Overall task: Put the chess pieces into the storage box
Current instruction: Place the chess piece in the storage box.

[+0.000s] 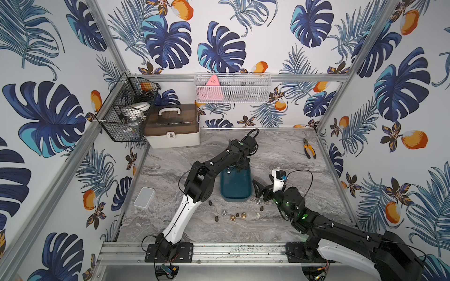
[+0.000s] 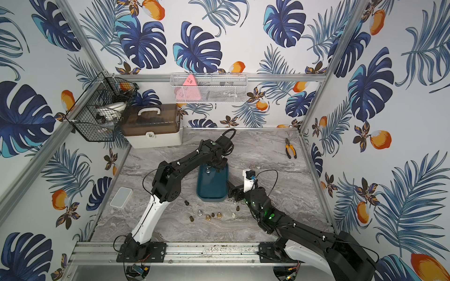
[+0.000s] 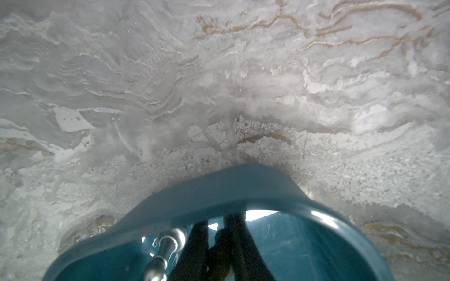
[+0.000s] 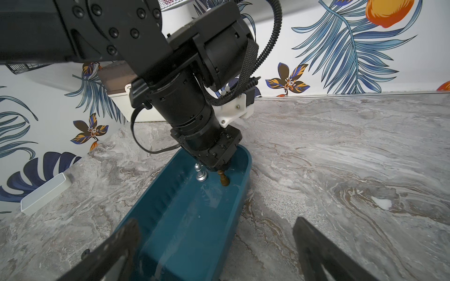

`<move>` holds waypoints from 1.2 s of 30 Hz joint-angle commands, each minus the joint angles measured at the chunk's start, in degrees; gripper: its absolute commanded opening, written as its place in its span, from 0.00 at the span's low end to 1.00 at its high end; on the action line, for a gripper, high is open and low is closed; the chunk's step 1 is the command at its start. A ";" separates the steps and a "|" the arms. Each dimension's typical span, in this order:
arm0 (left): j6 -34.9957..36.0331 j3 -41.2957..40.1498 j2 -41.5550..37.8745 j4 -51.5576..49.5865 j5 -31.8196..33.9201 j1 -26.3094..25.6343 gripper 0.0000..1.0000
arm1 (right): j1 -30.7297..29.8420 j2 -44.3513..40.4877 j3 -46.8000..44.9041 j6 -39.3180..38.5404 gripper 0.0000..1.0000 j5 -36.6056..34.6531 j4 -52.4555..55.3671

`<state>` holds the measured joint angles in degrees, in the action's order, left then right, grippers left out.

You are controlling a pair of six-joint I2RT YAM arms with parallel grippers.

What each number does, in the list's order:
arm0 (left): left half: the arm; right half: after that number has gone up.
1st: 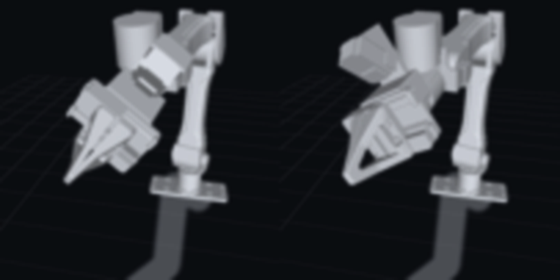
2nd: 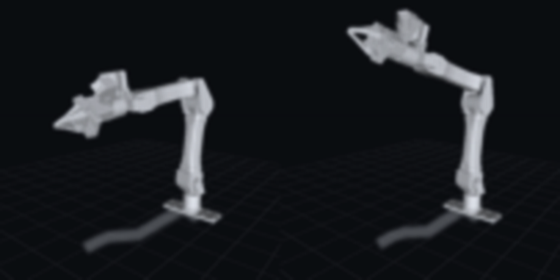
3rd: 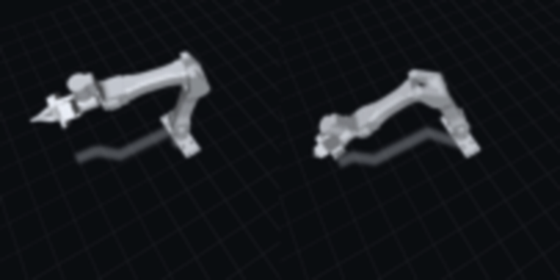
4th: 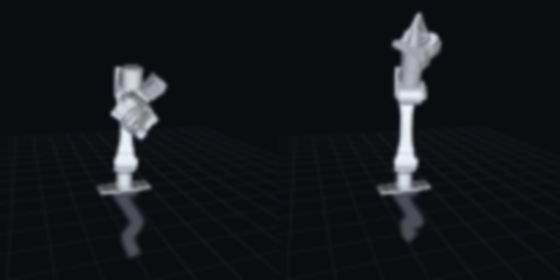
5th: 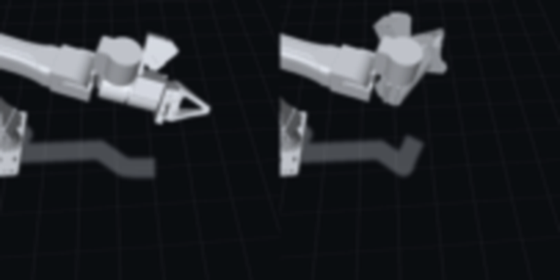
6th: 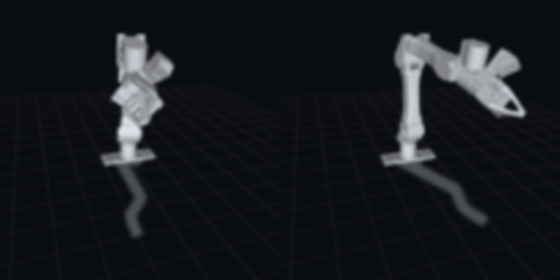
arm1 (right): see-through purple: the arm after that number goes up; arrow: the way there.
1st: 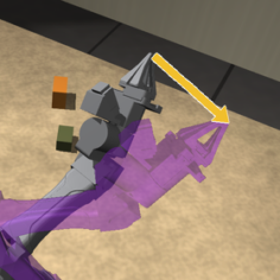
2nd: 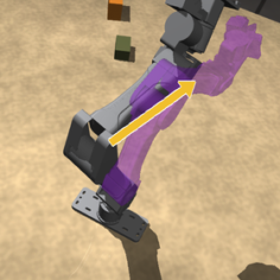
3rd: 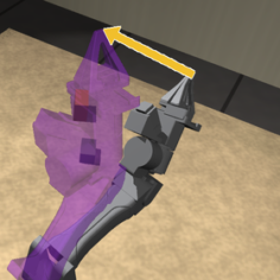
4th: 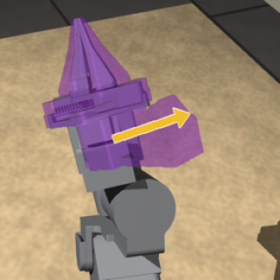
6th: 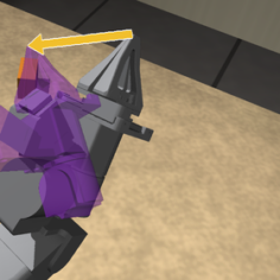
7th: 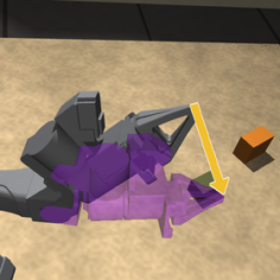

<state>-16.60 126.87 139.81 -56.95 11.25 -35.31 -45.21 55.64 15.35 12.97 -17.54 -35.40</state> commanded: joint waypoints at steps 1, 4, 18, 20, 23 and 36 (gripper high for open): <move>0.20 0.59 0.97 -1.33 1.15 0.16 0.16 | 0.04 -0.10 0.13 -0.32 1.00 -0.85 0.06; -0.10 1.82 1.67 -2.90 1.54 0.16 0.16 | 0.03 0.35 0.64 -0.48 1.00 -0.66 0.74; 0.34 5.35 0.98 -8.49 2.43 0.21 0.16 | 0.04 1.36 1.39 -0.27 1.00 -0.53 1.21; 0.73 4.71 0.41 -7.92 2.48 0.20 0.17 | 0.04 1.59 1.43 -0.29 1.00 -0.42 1.12; 0.88 3.84 0.20 -6.91 3.46 0.33 0.17 | 0.01 1.90 1.50 -0.30 1.00 -0.05 1.03; 0.96 2.78 1.50 -5.28 1.53 0.90 0.17 | 0.04 1.95 1.61 -0.44 1.00 -0.13 1.18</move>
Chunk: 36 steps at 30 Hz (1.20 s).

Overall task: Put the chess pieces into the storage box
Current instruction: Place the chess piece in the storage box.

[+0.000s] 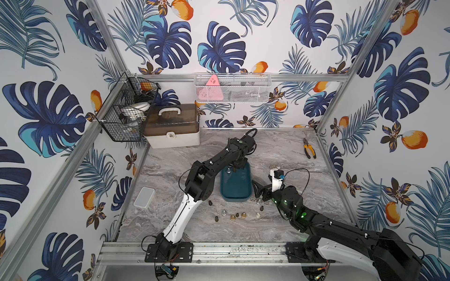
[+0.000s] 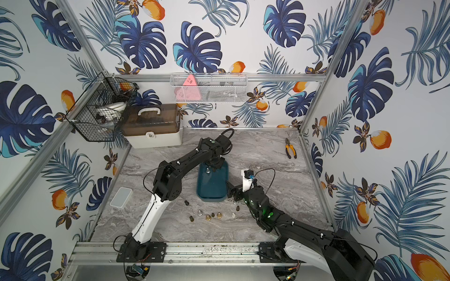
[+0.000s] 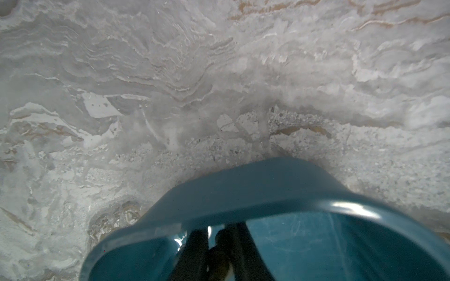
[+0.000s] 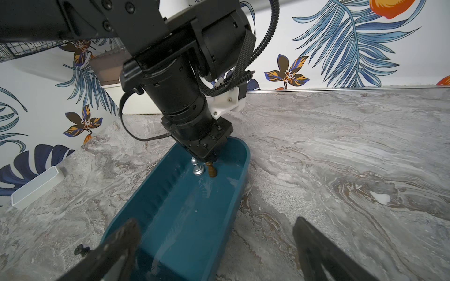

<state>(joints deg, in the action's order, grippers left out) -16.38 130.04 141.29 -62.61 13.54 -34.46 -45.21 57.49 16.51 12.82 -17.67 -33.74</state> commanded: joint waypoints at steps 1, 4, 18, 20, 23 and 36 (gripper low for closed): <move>0.57 -0.44 0.09 0.38 -0.84 0.00 0.17 | 0.04 0.22 0.56 -0.25 1.00 -0.01 -0.52; 0.48 -0.96 -0.12 0.60 -1.06 0.02 0.17 | 0.03 0.50 0.75 -0.25 1.00 0.17 -0.25; 0.47 -1.26 -0.50 1.13 -1.85 -0.39 0.28 | 0.04 0.52 0.84 0.01 1.00 0.26 -0.30; 0.47 -0.98 -0.32 1.00 -1.85 -0.39 0.31 | 0.03 0.54 0.82 0.01 1.00 0.27 -0.27; 0.52 -1.01 -0.41 1.08 -1.53 -0.38 0.32 | 0.03 0.56 0.66 0.10 1.00 0.36 -0.46; 0.40 -1.46 -1.59 2.60 -0.75 -0.42 0.37 | 0.04 1.16 1.55 0.30 1.00 0.71 0.51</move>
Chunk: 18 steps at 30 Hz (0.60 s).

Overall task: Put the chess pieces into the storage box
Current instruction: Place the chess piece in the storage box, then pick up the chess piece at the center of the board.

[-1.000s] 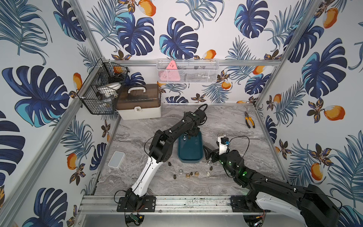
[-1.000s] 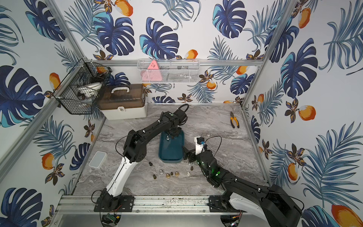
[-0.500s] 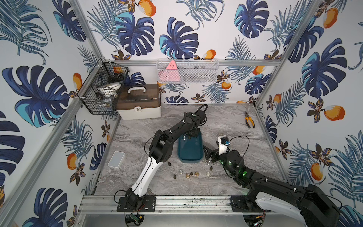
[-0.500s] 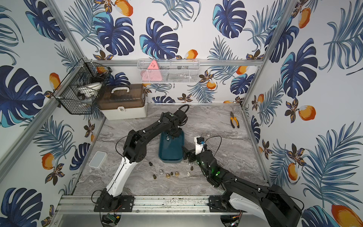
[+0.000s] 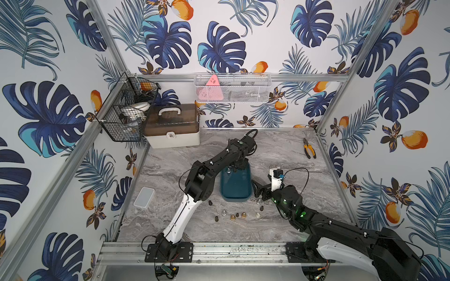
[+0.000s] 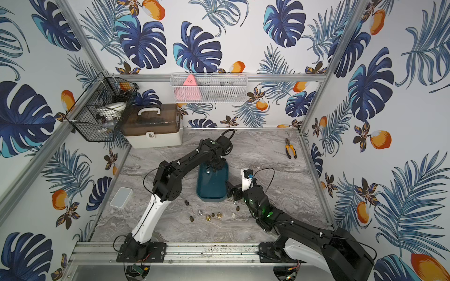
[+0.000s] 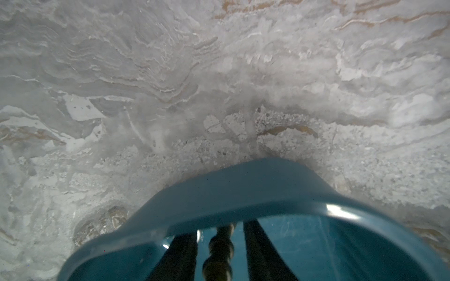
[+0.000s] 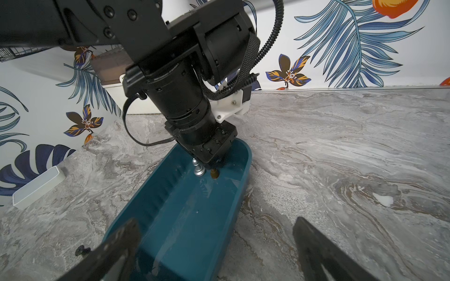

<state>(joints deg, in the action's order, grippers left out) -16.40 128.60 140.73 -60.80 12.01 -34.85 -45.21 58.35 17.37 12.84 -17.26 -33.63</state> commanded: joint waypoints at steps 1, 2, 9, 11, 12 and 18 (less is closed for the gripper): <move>0.32 -0.15 -1.27 1.07 0.97 0.00 0.40 | 0.03 0.52 0.87 0.34 1.00 0.17 0.50; 0.24 -0.26 -1.54 1.24 1.06 0.05 0.44 | 0.04 0.92 1.19 0.49 1.00 -0.29 1.05; -0.20 -1.08 -4.72 3.34 1.37 0.03 0.49 | 0.13 1.18 8.85 4.95 1.00 -5.31 16.34; -0.44 -3.28 -7.70 4.84 2.02 0.01 0.51 | 0.52 -0.70 13.31 8.64 1.00 -6.21 26.94; -0.91 -4.98 -9.75 5.83 2.44 -0.01 0.51 | 0.94 -1.20 15.18 10.02 1.00 -6.10 31.21; -4.05 -32.57 -33.81 26.63 -2.17 -0.28 0.58 | 14.72 -1.23 25.80 19.16 0.90 11.65 57.35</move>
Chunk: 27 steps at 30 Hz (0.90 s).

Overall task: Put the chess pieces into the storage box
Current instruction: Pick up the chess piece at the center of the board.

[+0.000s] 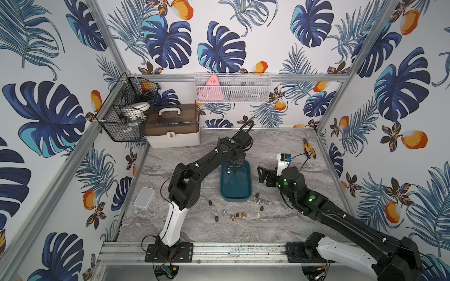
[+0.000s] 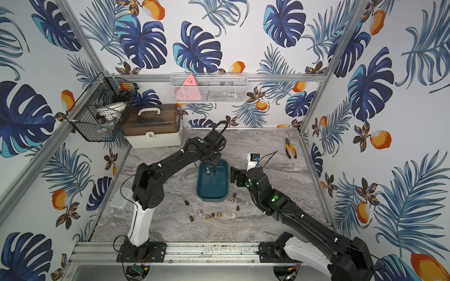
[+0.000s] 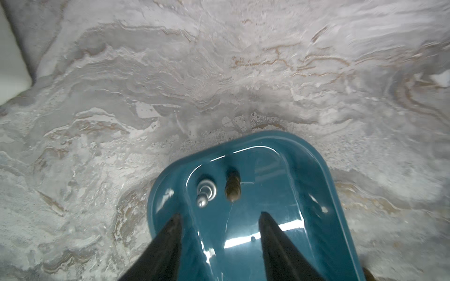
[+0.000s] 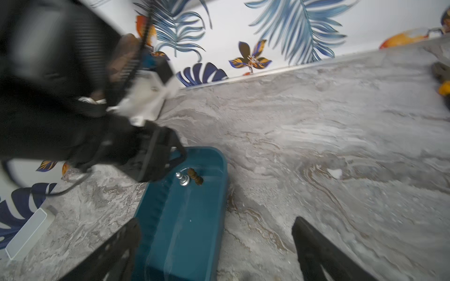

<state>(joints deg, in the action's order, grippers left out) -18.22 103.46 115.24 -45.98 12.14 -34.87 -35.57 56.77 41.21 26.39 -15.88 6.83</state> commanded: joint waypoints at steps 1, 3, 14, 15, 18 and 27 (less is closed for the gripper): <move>-2.80 -12.37 -13.16 15.57 -3.67 -0.51 0.58 | 8.86 1.13 3.03 5.57 0.86 15.54 19.06; -2.98 -20.57 -20.54 19.93 -6.04 -1.24 0.59 | 13.48 4.02 5.57 4.01 0.77 23.03 23.90; 6.81 -42.59 -43.74 12.52 -14.10 -1.58 0.59 | 6.81 23.54 18.29 -4.00 0.47 22.09 35.18; 7.26 -44.02 -44.70 12.71 -14.77 -1.60 0.59 | 5.90 25.26 18.74 -3.90 0.48 21.49 35.42; 7.00 -48.27 -46.83 15.83 -15.93 -1.53 0.58 | 3.45 28.46 18.91 -3.29 0.48 19.49 34.49; 6.73 -49.65 -45.70 18.50 -17.71 -1.60 0.57 | -0.48 35.52 19.69 -2.50 0.47 17.46 31.04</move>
<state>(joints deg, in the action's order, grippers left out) -12.60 53.23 69.43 -28.93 -5.30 -36.45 -35.33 91.42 60.36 23.33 2.83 39.29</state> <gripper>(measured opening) 0.573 0.472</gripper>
